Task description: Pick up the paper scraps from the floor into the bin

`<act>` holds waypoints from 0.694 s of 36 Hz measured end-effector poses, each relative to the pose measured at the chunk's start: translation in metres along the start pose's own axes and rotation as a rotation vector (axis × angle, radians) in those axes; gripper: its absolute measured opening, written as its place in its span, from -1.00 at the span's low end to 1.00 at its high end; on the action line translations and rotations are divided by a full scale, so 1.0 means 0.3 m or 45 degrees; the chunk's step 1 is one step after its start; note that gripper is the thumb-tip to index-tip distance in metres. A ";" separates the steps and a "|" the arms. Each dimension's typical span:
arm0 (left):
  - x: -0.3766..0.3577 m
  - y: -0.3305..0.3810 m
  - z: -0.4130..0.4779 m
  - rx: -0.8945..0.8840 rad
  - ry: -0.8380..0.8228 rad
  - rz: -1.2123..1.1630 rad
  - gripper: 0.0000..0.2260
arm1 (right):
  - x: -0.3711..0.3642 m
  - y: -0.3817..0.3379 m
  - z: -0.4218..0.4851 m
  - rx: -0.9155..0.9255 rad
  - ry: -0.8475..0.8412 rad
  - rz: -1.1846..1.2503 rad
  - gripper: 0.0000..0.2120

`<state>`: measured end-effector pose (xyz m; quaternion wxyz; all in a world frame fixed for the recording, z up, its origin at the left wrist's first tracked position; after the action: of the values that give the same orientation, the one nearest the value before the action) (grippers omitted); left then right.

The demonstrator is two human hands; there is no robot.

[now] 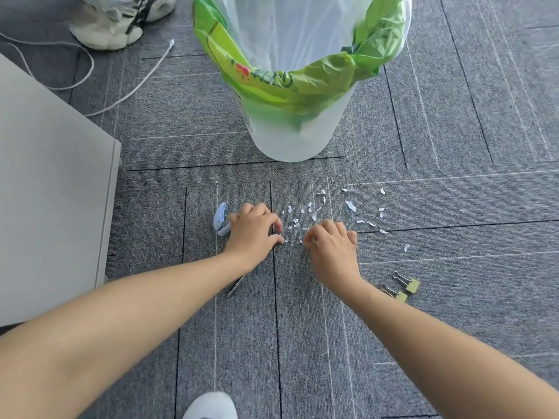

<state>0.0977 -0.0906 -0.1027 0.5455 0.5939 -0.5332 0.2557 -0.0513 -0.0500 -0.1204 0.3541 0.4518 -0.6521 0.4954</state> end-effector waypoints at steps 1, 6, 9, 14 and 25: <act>0.000 0.001 0.002 -0.001 0.003 -0.003 -0.85 | 0.000 -0.004 0.002 0.005 -0.006 0.001 -0.94; -0.004 0.008 0.001 -0.019 0.005 0.027 -0.89 | -0.009 -0.018 0.011 -0.004 -0.031 -0.008 -0.94; -0.013 0.010 0.002 -0.025 -0.031 0.052 -0.89 | 0.000 -0.022 0.014 -0.023 -0.003 -0.003 -0.88; -0.017 0.012 -0.012 -0.038 -0.023 0.061 -0.91 | 0.010 -0.027 0.018 -0.015 -0.007 -0.026 -0.85; -0.040 0.038 -0.028 -0.084 -0.057 0.070 -0.91 | 0.002 -0.020 0.012 -0.020 -0.011 -0.005 -0.93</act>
<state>0.0860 -0.0769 -0.1067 0.5457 0.5662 -0.5695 0.2394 -0.0460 -0.0544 -0.1188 0.3557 0.4524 -0.6565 0.4877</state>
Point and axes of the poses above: each hand's wrist, its own z-axis towards the middle knuckle, its own x-axis out of the back of the hand, y = z × x, the point moved 10 cm from there along z, towards the middle knuckle, and after that the axes turned 4 degrees about -x, right-handed, at the moved point
